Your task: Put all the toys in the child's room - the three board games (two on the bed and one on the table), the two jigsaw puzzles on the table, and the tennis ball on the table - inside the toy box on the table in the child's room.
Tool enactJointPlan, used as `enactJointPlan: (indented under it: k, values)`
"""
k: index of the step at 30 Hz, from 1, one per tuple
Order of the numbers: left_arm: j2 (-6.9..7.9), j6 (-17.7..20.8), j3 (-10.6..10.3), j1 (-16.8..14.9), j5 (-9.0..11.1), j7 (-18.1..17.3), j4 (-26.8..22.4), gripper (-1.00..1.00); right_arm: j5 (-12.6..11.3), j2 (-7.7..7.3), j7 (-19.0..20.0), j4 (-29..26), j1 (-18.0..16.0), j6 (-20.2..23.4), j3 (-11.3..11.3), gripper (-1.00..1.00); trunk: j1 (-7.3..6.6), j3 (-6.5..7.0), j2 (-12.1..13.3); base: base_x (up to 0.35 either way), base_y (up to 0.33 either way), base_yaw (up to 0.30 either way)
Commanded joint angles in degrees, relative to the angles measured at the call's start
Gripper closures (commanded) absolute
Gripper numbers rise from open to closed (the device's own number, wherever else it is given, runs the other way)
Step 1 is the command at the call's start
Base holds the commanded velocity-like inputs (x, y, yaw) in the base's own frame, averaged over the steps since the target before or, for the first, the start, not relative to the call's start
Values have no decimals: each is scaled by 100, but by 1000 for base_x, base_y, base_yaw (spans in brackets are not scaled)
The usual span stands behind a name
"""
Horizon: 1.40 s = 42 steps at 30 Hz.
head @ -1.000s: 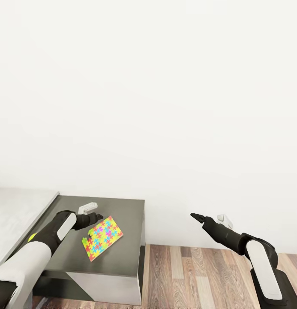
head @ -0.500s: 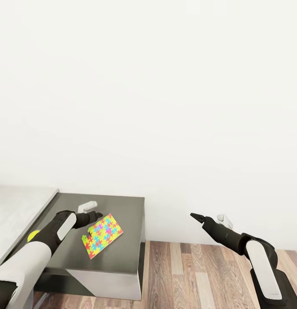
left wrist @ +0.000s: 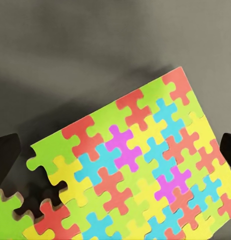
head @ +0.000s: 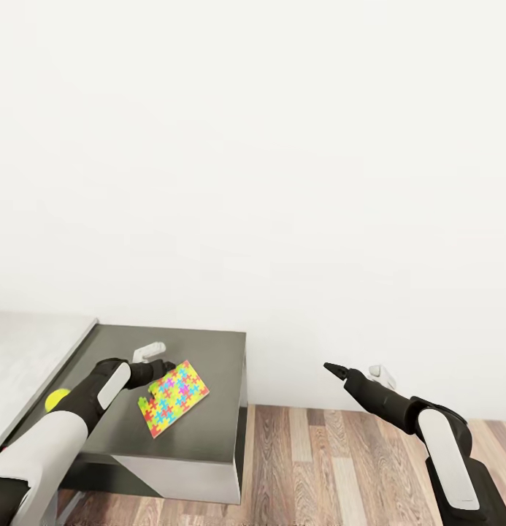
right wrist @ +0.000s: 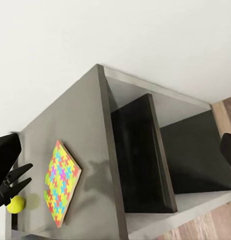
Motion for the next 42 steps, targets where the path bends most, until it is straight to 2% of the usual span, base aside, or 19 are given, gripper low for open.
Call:
enactJointPlan:
  k: [1, 42]
  values:
    - [7, 14, -25, -5, -9, -14, -5, -100, -8, 1, -3, -4, -5, 29, -6, -100, 3, -21, -12, 0, 0, 0]
    - [-2, 14, -31, -5, -5, -14, -5, -100, -25, 2, -3, -4, -4, 21, -49, -100, 3, -403, -12, 0, 0, 0]
